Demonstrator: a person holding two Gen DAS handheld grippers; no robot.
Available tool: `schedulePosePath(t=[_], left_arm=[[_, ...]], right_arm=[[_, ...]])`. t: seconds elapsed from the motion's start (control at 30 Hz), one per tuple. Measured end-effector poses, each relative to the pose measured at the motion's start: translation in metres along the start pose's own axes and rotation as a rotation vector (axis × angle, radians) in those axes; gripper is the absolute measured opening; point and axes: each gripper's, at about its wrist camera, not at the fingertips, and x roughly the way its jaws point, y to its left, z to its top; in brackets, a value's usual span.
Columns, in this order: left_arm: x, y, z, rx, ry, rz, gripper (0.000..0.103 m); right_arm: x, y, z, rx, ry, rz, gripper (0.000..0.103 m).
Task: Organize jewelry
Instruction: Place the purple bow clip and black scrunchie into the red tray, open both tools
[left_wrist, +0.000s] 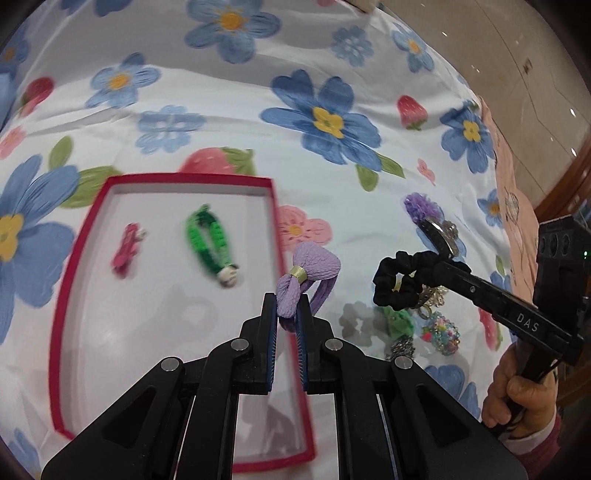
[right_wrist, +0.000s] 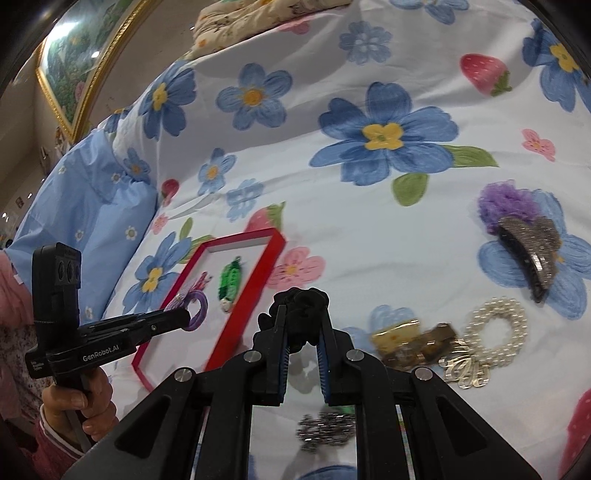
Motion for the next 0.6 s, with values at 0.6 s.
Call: schedulePosePath(t=[0.6], left_arm=[[-0.032,0.070,-0.024,-0.126,-0.028,0.066,0.008]], right_arm=[[0.043,0.068,-0.008,-0.065,0.065,0.115,0.013]])
